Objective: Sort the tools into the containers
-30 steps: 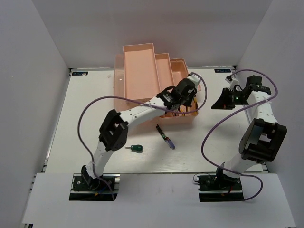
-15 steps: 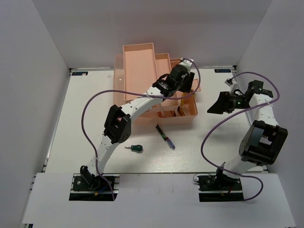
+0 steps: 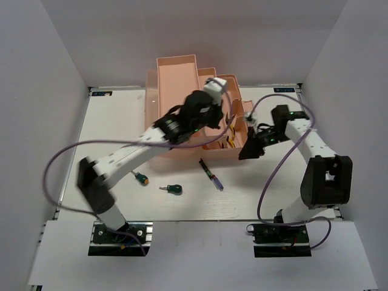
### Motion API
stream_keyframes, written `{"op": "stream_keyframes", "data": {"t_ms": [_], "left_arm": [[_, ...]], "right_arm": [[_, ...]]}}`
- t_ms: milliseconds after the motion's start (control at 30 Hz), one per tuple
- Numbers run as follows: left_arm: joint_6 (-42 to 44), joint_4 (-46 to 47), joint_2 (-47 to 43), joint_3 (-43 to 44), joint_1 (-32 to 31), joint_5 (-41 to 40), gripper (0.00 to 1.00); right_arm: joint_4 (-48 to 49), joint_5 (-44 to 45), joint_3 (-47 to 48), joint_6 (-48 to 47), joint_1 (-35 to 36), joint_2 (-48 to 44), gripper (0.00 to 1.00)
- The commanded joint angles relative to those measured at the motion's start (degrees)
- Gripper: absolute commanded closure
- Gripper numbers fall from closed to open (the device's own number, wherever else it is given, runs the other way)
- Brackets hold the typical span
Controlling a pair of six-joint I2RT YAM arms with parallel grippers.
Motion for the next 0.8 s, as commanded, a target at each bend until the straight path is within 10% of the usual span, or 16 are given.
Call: {"op": "stream_keyframes", "data": {"t_ms": [0,133,233,767], "left_arm": [[-2.5,-0.7,-22.2,-13.1,-0.9,-5.8,0.96],[-9.5,-13.7,-38.5,-27.3,-2.0,-8.7,0.57],[-16.0,-22.0,-46.0,-36.8,-2.6,-10.0,0.47],[-24.3,-25.3,-52.4,-52.3,-3.1,-11.8,0.4]], "right_arm": [[17.2,7.8,-7.8,10.4,8.9,-4.0,0.67],[31.4,16.8,-14.8,20.7,17.0,-5.1,0.44],[40.9,26.6,-21.0,26.8,21.4,-5.8,0.42],[59.7,43.6,-30.3,42.7,34.6,-4.7,0.46]]}}
